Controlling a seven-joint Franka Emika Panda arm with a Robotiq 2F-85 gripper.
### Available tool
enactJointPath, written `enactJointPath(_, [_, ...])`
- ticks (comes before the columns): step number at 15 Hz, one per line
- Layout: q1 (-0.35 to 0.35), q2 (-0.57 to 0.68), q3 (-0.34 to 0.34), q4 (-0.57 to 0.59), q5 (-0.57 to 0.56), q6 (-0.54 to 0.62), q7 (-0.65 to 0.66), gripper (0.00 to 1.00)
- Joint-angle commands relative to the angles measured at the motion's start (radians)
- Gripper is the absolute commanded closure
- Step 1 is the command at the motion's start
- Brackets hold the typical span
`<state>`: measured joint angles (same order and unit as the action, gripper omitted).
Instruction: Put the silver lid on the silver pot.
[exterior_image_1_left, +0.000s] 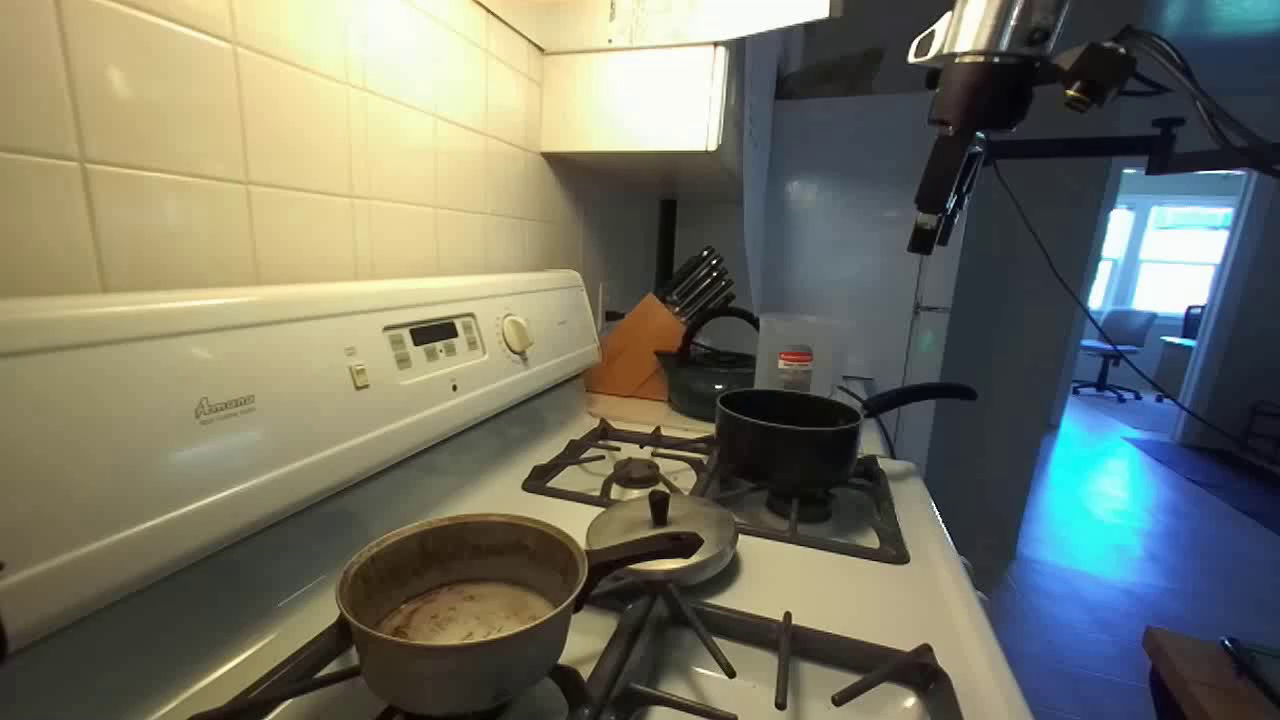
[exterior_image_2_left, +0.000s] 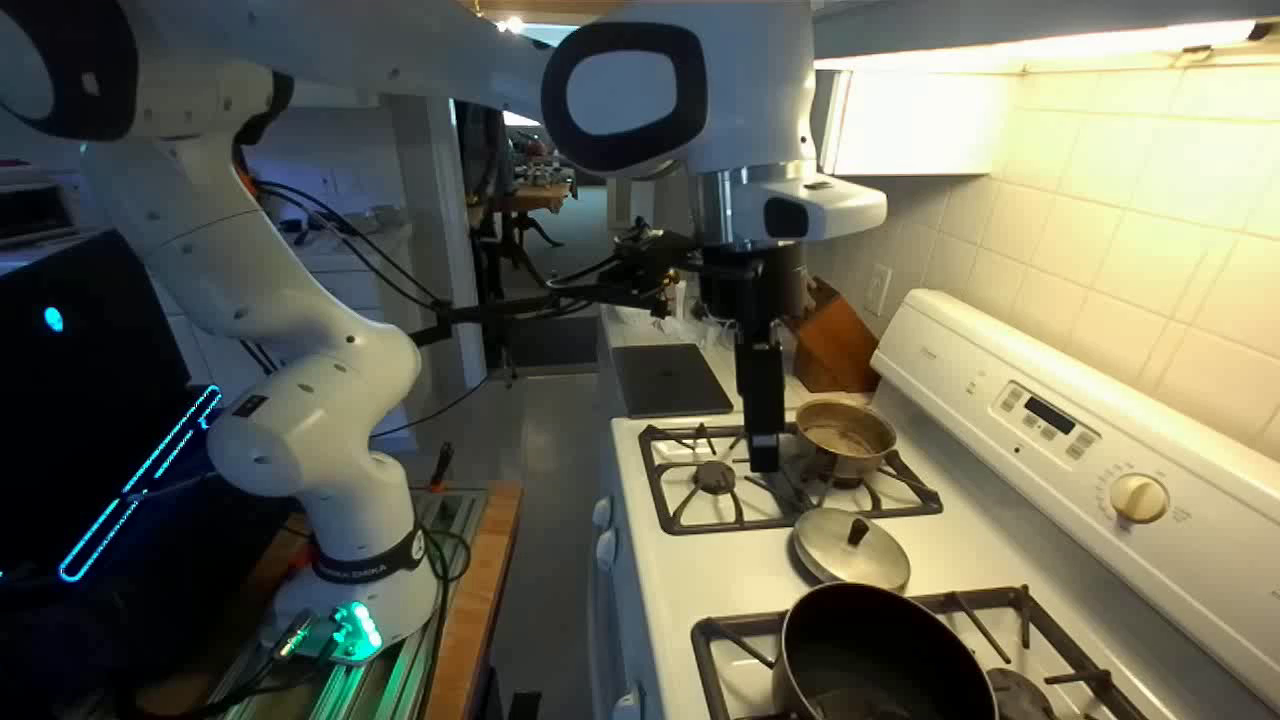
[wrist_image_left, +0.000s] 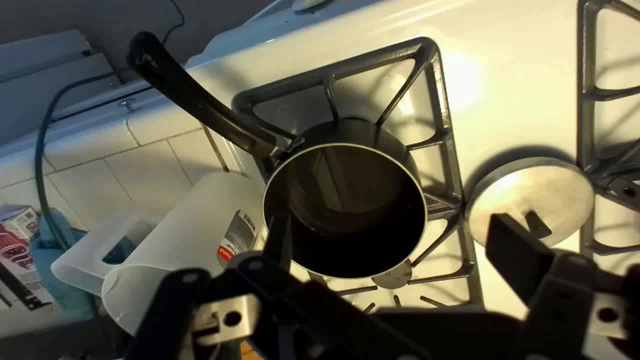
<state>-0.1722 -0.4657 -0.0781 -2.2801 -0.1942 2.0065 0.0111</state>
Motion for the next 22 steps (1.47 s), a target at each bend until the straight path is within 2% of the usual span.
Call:
enactJointPath(1, [0.010,0.000,-0.008,0.002,-0.004,-0.003,0.003,0.00])
enactJointPath(9, [0.010,0.000,-0.008,0.002,-0.004,-0.003,0.003,0.00])
enactJointPath(14, [0.048,0.112,-0.006,0.079,-0.010,0.046,-0.087,0.00])
enactJointPath(17, [0.055,0.141,-0.005,0.106,-0.003,0.052,-0.094,0.00])
enactJointPath(19, [0.056,0.140,-0.007,0.110,0.000,0.043,-0.097,0.00])
enactJointPath(20, [0.010,0.000,-0.008,0.002,-0.004,-0.003,0.003,0.00])
enactJointPath(22, [0.010,0.000,-0.008,0.002,-0.004,-0.003,0.003,0.00])
